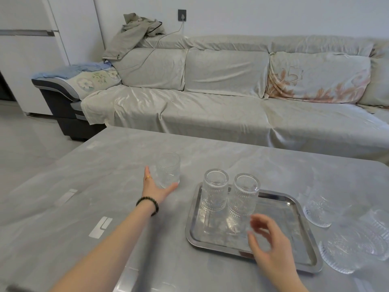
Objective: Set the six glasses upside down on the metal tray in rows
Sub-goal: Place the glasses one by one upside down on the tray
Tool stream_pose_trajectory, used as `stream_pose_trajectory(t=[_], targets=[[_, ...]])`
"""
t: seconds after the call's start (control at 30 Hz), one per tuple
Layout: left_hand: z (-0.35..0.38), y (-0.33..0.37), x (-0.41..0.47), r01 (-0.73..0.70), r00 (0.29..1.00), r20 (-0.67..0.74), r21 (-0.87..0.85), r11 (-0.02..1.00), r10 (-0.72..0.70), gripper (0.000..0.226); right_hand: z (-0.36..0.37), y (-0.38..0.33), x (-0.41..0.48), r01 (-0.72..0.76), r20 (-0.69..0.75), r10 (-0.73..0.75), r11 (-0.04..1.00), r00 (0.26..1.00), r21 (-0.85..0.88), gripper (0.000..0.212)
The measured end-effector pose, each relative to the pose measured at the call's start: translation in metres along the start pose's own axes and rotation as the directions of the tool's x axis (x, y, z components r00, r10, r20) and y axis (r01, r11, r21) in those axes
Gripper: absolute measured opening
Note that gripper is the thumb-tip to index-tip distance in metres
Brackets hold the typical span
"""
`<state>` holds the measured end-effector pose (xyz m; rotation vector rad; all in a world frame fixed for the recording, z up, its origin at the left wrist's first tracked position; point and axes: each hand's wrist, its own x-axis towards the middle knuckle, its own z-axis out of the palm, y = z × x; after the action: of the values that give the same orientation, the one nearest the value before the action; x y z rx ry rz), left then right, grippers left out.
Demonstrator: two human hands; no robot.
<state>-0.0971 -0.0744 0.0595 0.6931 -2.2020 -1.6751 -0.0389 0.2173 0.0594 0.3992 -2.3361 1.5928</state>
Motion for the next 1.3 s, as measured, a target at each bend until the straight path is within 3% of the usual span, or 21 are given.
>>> stream_pose_trajectory(t=[0.17,0.43,0.5,0.6,0.7,0.77,0.9,1.0,1.07,1.13,1.23,1.3], targets=[[0.008,0.016,0.046,-0.041,0.999,-0.028,0.04,0.998,0.042,0.12,0.018,-0.01,0.005,-0.14,0.257,0.105,0.982,0.961,0.125,0.035],[0.011,0.017,0.059,-0.045,0.995,-0.084,0.091,0.995,0.053,0.101,0.034,-0.013,0.015,-0.298,0.312,0.225,0.931,0.923,0.211,0.033],[0.003,0.019,0.042,-0.023,0.978,-0.21,-0.012,1.0,0.019,0.099,0.036,-0.016,0.016,-0.325,0.319,0.243,0.915,0.916,0.237,0.03],[-0.007,0.026,0.0,0.03,0.948,-0.277,-0.406,0.913,-0.154,0.087,0.045,-0.022,0.014,-0.404,0.355,0.294,0.867,0.887,0.292,0.033],[-0.003,0.037,-0.047,0.167,0.952,-0.071,-0.693,0.701,-0.297,0.058,0.059,-0.03,0.009,-0.507,0.416,0.358,0.792,0.836,0.339,0.051],[0.006,0.045,-0.079,0.335,0.929,0.145,-0.725,0.602,-0.342,0.034,0.065,-0.039,0.006,-0.528,0.414,0.366,0.748,0.833,0.401,0.062],[0.037,0.051,-0.134,0.575,0.817,0.461,-0.607,0.548,-0.347,0.04,0.058,-0.054,-0.002,-0.438,0.287,0.332,0.725,0.899,0.532,0.083],[0.061,0.053,-0.157,0.625,0.757,0.569,-0.487,0.61,-0.321,0.055,0.03,-0.056,-0.007,-0.334,0.122,0.324,0.751,0.938,0.57,0.077],[0.077,0.058,-0.164,0.57,0.751,0.595,-0.365,0.736,-0.287,0.06,0.007,-0.051,-0.008,-0.314,0.085,0.324,0.769,0.942,0.556,0.077],[0.09,0.065,-0.168,0.45,0.79,0.561,-0.259,0.855,-0.245,0.053,-0.014,-0.043,-0.005,-0.302,0.034,0.329,0.812,0.944,0.499,0.072],[0.109,0.069,-0.168,0.157,0.909,0.408,-0.16,0.975,-0.08,0.035,-0.037,-0.031,-0.002,-0.254,-0.058,0.294,0.897,0.954,0.361,0.072],[0.121,0.07,-0.17,-0.04,0.905,0.42,-0.075,0.996,0.068,0.033,-0.047,-0.023,0.0,-0.223,-0.087,0.258,0.93,0.962,0.292,0.069]])
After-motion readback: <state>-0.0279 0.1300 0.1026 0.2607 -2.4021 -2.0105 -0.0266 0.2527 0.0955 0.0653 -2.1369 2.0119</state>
